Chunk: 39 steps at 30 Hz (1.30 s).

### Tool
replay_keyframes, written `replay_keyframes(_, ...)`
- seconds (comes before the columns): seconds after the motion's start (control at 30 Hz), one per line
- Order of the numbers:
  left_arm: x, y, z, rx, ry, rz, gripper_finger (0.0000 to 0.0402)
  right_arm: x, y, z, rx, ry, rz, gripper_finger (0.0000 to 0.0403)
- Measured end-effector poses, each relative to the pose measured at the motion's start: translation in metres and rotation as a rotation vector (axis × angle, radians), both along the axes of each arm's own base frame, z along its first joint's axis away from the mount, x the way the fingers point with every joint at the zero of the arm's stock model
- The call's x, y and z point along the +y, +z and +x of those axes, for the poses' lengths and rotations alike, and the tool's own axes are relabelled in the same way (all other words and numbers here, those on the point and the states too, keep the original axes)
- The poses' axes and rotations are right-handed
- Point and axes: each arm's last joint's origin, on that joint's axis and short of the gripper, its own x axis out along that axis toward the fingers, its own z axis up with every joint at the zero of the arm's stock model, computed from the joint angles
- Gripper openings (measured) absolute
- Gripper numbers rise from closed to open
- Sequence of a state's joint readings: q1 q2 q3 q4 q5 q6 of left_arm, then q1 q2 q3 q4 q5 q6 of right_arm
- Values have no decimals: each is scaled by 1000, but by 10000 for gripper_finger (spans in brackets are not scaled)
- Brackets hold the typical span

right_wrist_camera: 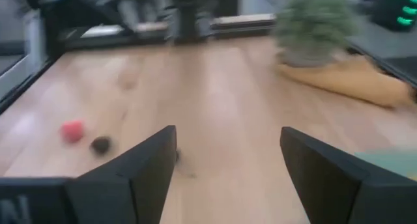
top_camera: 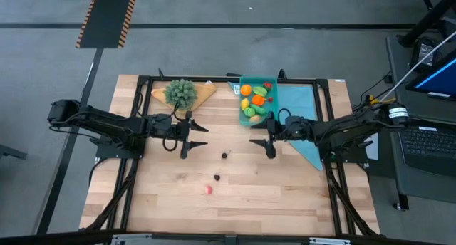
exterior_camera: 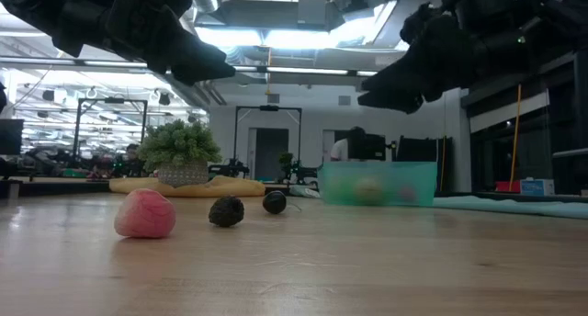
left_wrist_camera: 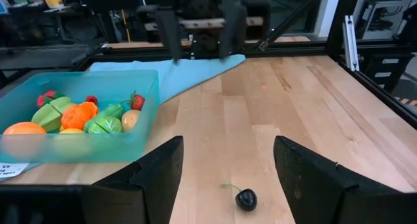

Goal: Pick and placing Produce into tupperware
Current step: Put the black cherry into the blue bin

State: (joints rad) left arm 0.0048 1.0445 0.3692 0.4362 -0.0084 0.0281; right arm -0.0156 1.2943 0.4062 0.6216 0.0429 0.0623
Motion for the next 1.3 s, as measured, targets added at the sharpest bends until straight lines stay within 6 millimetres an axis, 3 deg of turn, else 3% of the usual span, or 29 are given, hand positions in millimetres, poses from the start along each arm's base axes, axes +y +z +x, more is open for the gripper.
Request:
replay_keyframes(0.33,-9,-19,-13,-90,-32,-54,231,7,-30,43,163,117,-97,275)
replay_keyframes(0.83,-16,-21,-15,-93,-69,-55,231,15,-69,116,490,226,-135,275)
replay_keyframes(1.3,-16,-21,-15,-93,-69,-55,231,25,-78,130,520,269,-155,267)
